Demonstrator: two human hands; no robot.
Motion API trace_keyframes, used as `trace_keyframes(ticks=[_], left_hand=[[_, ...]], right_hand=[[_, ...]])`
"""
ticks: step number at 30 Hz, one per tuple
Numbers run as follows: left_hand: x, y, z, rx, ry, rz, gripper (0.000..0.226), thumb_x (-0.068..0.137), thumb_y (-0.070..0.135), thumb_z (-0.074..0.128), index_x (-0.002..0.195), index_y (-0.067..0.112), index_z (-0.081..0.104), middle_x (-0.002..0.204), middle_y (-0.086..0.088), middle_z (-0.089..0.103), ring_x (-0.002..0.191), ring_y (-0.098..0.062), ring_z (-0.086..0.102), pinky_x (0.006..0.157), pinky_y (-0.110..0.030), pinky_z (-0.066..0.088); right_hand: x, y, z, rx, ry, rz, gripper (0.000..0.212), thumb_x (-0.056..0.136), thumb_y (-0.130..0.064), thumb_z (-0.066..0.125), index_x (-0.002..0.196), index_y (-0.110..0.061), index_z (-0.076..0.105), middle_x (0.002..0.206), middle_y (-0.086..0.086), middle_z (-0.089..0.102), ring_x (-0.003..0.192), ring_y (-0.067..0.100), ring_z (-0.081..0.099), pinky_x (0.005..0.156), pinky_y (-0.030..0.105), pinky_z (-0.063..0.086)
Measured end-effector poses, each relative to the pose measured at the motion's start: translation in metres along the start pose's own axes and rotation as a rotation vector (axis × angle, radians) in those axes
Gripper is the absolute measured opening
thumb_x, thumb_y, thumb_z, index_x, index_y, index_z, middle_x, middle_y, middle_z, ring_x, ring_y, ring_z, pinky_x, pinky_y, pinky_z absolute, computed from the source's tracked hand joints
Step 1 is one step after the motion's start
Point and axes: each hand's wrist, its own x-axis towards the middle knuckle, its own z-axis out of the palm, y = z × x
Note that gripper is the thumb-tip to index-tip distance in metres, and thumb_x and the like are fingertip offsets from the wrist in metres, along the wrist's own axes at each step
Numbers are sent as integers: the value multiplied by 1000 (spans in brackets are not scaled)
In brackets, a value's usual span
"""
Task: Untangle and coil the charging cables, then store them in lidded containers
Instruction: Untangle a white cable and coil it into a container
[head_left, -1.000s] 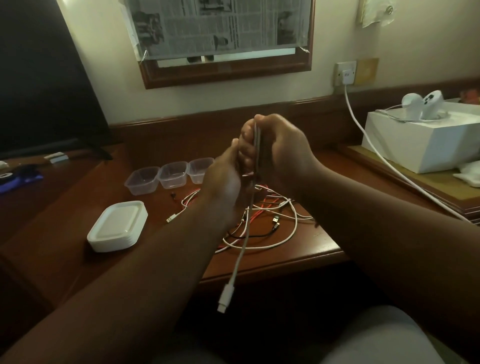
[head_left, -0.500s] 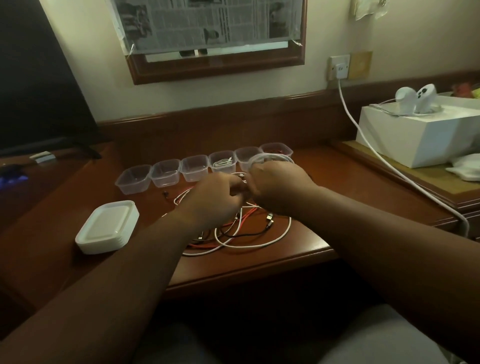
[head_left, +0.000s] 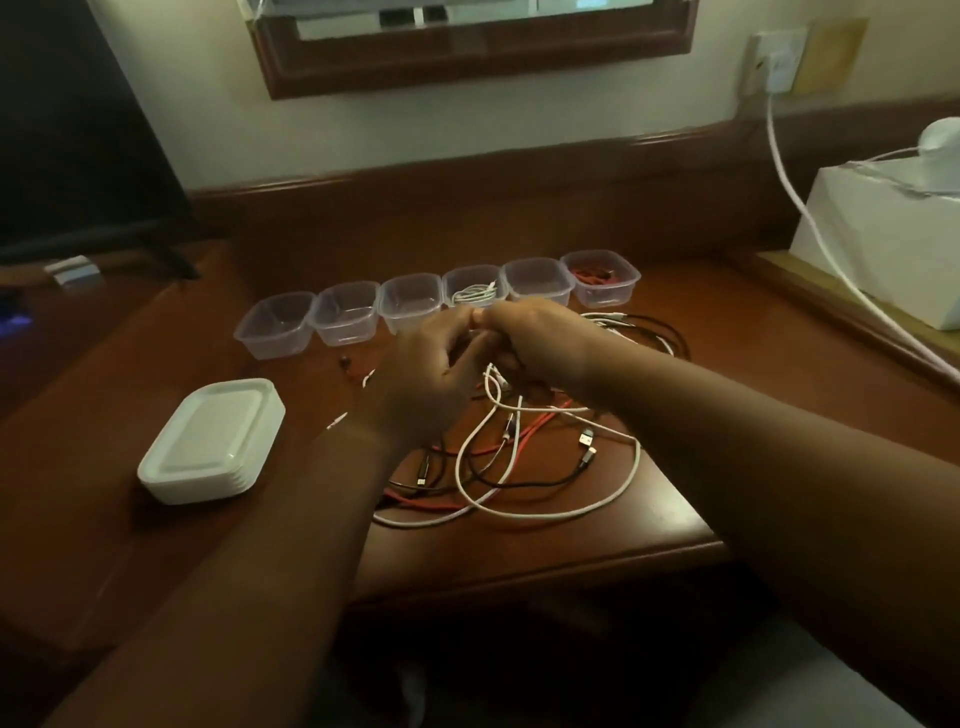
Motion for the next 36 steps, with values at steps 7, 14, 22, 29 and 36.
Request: trace_keyframes(ticks=[7,14,22,29,36], left_hand=[[45,-60,34,201,190,22,27,102,36,42,101,15,58,88,10,48,73,4,47,65,-7,35],[60,-97,75,141,217,-26,37,101,33,41,84,5,57,77,-1,53,69,-13,44,60,-29,34],[59,-102,72,-132,210,-226,47,98,47,38,94,11,67,81,2,68,79,-14,65,68,-38,53],[59,-100,71,-276,305,-305,42,102,43,41,92,11,67,77,-17,63,74,-33,61,69,-51,49],[58,-92,69,-267,321,-260,34,105,34,39,84,32,65,61,-3,50,60,-25,49,60,-43,44]], right_hand=[[70,40,10,93,294,-153,36,104,-14,35,70,-19,47,61,-5,46,52,9,43,50,25,35],[100,94,15,258,475,-149,46,98,-34,37,65,-6,54,63,13,55,59,24,51,59,46,44],[108,109,8,5,335,-338,40,101,-31,30,90,-7,60,86,9,61,82,27,56,73,49,45],[103,108,13,106,263,-223,36,100,-33,34,89,-9,58,81,3,57,75,14,53,70,43,46],[96,96,9,389,159,8,30,101,-36,41,82,-23,60,84,-3,61,85,11,58,85,32,46]])
